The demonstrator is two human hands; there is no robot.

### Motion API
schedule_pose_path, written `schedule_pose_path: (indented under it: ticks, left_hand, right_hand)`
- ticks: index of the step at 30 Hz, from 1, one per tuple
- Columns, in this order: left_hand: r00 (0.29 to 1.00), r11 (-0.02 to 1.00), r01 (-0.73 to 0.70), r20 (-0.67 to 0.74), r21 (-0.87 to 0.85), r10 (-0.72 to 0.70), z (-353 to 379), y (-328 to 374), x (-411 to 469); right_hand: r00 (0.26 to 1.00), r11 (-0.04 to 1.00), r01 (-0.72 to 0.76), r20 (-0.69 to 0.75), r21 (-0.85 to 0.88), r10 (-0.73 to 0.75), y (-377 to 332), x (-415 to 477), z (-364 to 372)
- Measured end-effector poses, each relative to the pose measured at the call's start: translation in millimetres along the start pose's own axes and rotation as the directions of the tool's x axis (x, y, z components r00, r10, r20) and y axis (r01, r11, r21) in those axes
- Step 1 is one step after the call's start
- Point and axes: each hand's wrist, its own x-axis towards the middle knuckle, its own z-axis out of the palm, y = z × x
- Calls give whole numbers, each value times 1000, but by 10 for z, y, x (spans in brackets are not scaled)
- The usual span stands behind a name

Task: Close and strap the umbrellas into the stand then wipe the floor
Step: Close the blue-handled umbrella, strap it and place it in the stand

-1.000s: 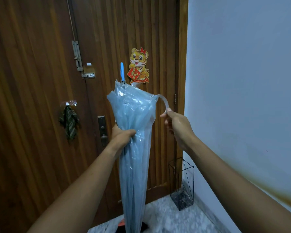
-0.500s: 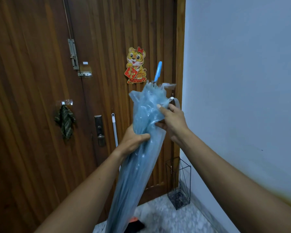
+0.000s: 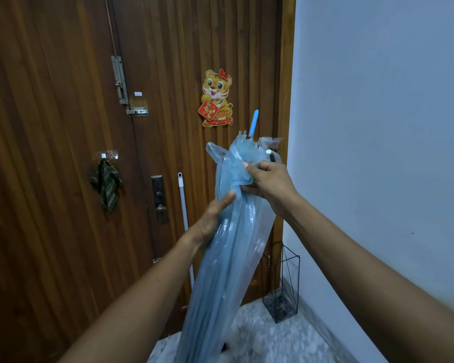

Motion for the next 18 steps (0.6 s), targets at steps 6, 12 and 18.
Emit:
schedule_pose_path:
  ticks: [6,12,18]
  left_hand:
    - [930,959,46,-363,281,62,-122,-88,11]
    - [876,960,131,-483,248,5,-331,-92,-30]
    - [917,948,128,-399,291,-1,-294,-55,-36]
  right_hand:
    - [974,969,-40,208,-243,92,-25,-40,-28]
    - [810,526,409,32,-745,-585,15,-136,-63]
    - [814,225,423,259,-878,-520,-27,-52,-70]
